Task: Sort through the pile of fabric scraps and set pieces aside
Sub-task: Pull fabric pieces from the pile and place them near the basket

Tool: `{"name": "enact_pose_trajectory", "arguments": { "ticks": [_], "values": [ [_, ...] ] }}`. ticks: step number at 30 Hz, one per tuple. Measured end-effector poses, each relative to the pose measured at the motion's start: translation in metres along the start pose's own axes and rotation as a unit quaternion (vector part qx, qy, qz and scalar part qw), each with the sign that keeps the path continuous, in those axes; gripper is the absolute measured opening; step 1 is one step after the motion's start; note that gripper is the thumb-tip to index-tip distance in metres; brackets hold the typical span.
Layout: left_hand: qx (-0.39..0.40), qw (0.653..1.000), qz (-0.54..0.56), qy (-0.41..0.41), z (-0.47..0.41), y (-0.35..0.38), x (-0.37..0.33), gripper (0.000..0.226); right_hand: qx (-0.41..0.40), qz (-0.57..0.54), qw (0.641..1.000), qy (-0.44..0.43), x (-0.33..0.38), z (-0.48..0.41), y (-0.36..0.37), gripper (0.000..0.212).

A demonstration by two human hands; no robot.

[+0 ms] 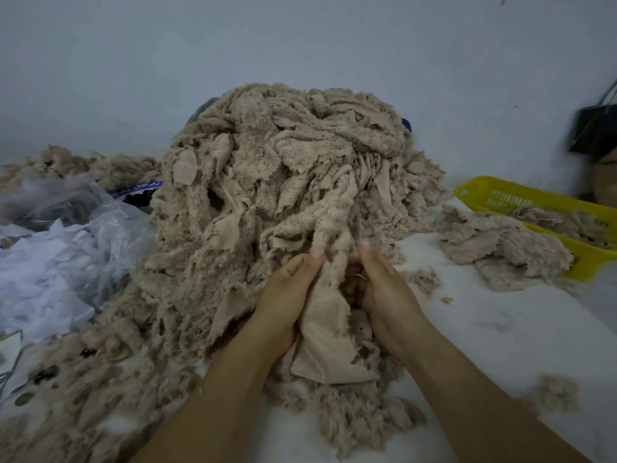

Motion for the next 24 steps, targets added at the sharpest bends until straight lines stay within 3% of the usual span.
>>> {"name": "enact_pose_trajectory", "arguments": {
  "ticks": [1,4,6,11,14,16,17,21,24],
  "values": [
    [0.006,1.0,-0.013,0.007,0.001,0.002,-0.001,0.032,0.015,0.024,1.0,0.0,-0.001,0.002,0.004,0.063],
    [0.029,0.998,-0.049,0.021,0.003,0.008,-0.002,0.027,0.022,0.103,0.994,-0.008,-0.003,0.002,0.004,0.03],
    [0.047,0.996,-0.068,0.028,0.004,0.011,-0.002,0.025,0.006,0.14,0.99,-0.008,-0.005,-0.002,-0.004,0.033],
    [0.021,0.995,-0.081,0.055,0.002,0.007,-0.007,0.024,-0.022,0.103,0.994,-0.003,-0.004,-0.008,-0.013,0.04],
    [0.044,0.99,-0.114,0.07,0.005,0.013,-0.008,0.019,-0.008,0.088,0.996,0.029,-0.012,-0.007,-0.008,0.025],
    [0.055,0.983,-0.153,0.089,0.007,0.017,-0.009,0.023,0.026,0.1,0.993,0.051,-0.019,-0.005,-0.001,0.067],
    [0.061,0.977,-0.176,0.099,0.007,0.018,-0.008,0.028,0.027,0.095,0.993,0.06,-0.022,-0.005,-0.001,0.074],
    [0.078,0.972,-0.2,0.098,0.007,0.022,-0.004,0.023,-0.008,0.095,0.991,0.091,-0.023,-0.005,-0.01,0.032],
    [0.074,0.976,-0.181,0.095,0.007,0.022,-0.006,0.026,-0.048,0.109,0.99,0.07,-0.019,-0.008,-0.02,0.035]
  ]
}}
Point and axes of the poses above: each hand's wrist, its own z-axis away from the middle knuckle, its own y-axis out of the palm, x = y × z, the point moved 9 cm from there along -z, towards the middle knuckle
